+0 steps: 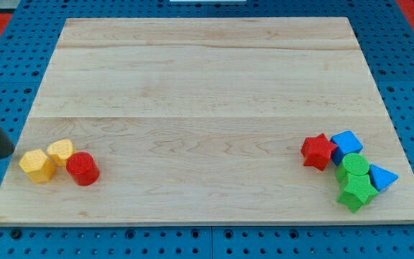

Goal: Push the yellow hexagon closer to the red circle

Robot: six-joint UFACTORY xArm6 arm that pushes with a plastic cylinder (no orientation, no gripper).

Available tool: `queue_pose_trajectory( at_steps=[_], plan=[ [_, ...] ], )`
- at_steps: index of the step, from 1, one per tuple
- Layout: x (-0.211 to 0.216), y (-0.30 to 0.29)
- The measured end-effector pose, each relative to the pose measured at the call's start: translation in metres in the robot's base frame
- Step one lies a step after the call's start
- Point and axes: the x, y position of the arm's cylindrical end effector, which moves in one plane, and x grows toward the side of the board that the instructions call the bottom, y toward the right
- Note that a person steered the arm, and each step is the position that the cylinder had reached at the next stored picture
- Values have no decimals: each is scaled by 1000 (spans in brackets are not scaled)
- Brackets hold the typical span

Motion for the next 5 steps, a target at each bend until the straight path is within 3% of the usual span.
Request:
queue_pose_trajectory(
  at_steps=[5],
  plan=[
    [24,73]
  ],
)
